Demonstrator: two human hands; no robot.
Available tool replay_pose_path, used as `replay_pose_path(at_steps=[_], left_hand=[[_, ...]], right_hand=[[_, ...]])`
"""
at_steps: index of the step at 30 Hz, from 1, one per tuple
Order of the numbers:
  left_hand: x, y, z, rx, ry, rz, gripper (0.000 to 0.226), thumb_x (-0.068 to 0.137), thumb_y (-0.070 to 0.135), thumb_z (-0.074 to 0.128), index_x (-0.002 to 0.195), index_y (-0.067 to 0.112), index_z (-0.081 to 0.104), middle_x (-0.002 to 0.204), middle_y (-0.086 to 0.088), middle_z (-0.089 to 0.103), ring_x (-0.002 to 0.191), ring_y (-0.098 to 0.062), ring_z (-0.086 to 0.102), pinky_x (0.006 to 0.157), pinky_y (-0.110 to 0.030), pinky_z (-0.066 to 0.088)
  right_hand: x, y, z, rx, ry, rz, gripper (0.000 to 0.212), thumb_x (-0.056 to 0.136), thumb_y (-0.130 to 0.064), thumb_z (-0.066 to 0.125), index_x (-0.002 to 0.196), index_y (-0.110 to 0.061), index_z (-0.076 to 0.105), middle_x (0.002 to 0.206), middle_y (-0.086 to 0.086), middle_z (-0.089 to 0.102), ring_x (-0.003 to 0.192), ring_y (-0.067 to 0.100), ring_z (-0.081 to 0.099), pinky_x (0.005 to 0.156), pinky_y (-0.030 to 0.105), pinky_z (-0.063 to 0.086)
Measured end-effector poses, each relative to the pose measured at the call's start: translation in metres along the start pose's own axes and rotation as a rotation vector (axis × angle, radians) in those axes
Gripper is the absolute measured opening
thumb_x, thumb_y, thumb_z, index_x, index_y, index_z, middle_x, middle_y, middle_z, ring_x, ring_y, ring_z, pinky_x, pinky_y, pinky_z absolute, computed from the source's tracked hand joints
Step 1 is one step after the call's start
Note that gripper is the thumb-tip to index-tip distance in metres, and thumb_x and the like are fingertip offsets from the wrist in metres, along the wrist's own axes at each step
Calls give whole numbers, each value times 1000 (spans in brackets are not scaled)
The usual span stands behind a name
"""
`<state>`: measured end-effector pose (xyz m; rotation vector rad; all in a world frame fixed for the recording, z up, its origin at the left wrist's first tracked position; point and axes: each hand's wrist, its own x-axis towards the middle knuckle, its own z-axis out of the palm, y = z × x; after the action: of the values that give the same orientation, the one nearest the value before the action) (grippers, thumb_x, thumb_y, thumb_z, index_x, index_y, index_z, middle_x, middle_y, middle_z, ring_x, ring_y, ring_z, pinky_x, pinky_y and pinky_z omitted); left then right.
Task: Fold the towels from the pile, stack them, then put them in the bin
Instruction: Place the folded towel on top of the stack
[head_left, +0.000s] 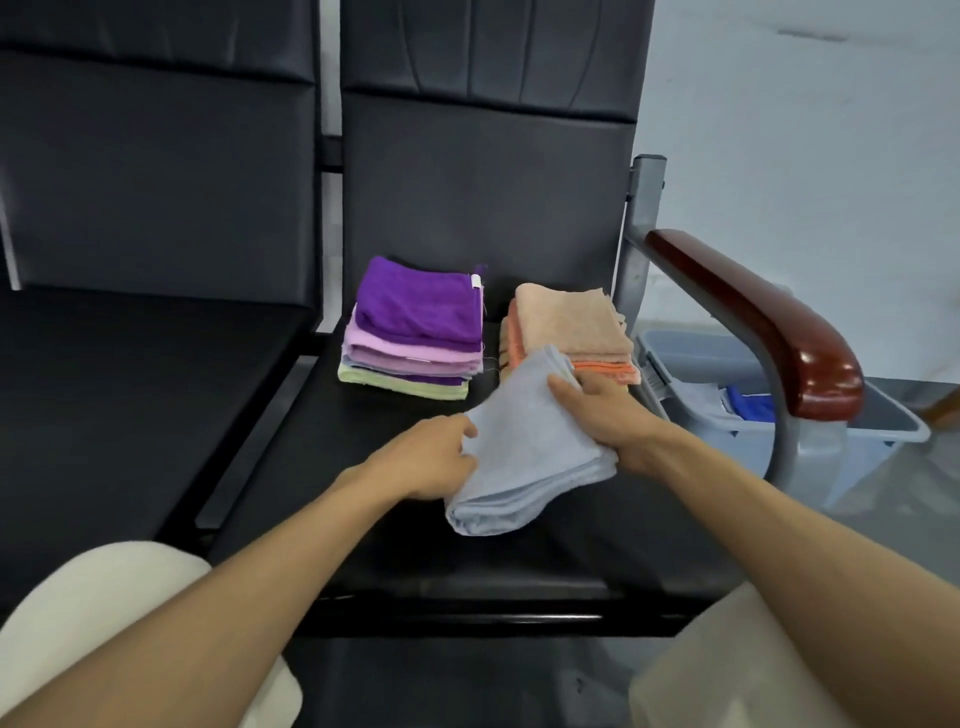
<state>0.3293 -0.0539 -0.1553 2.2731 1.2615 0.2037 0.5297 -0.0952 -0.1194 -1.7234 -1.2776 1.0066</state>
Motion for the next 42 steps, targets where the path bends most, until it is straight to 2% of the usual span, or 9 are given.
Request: replay_pose_path(at_steps=[4, 8, 12, 18, 25, 30, 34, 38, 42], left_hand=[[-4, 4, 4, -423, 48, -260, 66, 98, 48, 43, 149, 10, 22, 134, -10, 54, 111, -23, 59, 87, -33, 48], [-8, 9, 5, -1219, -163, -369, 48, 96, 43, 53, 129, 8, 55, 115, -13, 68, 97, -25, 67, 80, -39, 55], [-6, 10, -2, -1525, -96, -324, 36, 90, 30, 64, 121, 12, 64, 112, -9, 72, 104, -26, 67, 86, -38, 55], [33, 27, -15, -1215, 126, -147, 39, 96, 10, 53, 133, 23, 51, 119, -3, 67, 106, -22, 65, 85, -38, 55], [116, 59, -37, -826, 305, 0, 27, 97, 17, 47, 122, 24, 48, 118, 3, 62, 107, -16, 60, 91, -40, 53], [182, 71, -39, -704, 367, 8, 17, 95, 21, 47, 112, 21, 50, 114, -2, 61, 105, -22, 60, 94, -46, 50], [218, 68, -29, -642, 354, -48, 22, 94, 21, 44, 115, 17, 46, 112, -7, 59, 103, -29, 58, 92, -44, 50], [234, 57, -9, -656, 354, -155, 33, 95, 27, 46, 125, 15, 39, 120, -8, 57, 106, -29, 57, 96, -44, 47], [235, 55, -9, -681, 347, -223, 38, 95, 28, 47, 127, 12, 32, 115, -6, 55, 101, -27, 57, 93, -41, 49]], right_hand=[[-13, -13, -2, 396, -58, -28, 30, 101, -34, 45, 120, -16, 58, 102, -1, 72, 93, 13, 69, 76, 28, 58], [-21, -22, -10, 607, -67, -13, 24, 99, -33, 48, 105, -15, 62, 94, 6, 76, 89, 23, 72, 76, 39, 60], [-21, -21, -18, 654, -84, -3, 12, 96, -24, 56, 104, -17, 63, 102, 14, 73, 99, 32, 69, 85, 48, 55], [6, -7, -24, 239, 166, -134, 21, 97, -12, 51, 111, -27, 56, 104, -1, 66, 94, 17, 64, 88, 37, 54], [78, -11, -68, -113, 532, -265, 21, 95, -17, 53, 112, -23, 63, 99, -5, 61, 93, 17, 55, 78, 29, 39], [139, -7, -98, -201, 629, -237, 25, 93, -17, 55, 116, -14, 64, 106, 5, 64, 100, 25, 57, 84, 30, 43], [172, 9, -104, -210, 639, -205, 21, 92, -19, 58, 110, -15, 67, 100, 5, 64, 97, 25, 58, 82, 33, 46], [188, 34, -98, -308, 639, -135, 28, 91, -25, 61, 114, -9, 67, 113, 13, 68, 107, 33, 58, 89, 37, 43], [188, 35, -92, -333, 682, -114, 27, 89, -27, 56, 110, -13, 66, 109, 13, 67, 100, 35, 58, 82, 40, 46]])
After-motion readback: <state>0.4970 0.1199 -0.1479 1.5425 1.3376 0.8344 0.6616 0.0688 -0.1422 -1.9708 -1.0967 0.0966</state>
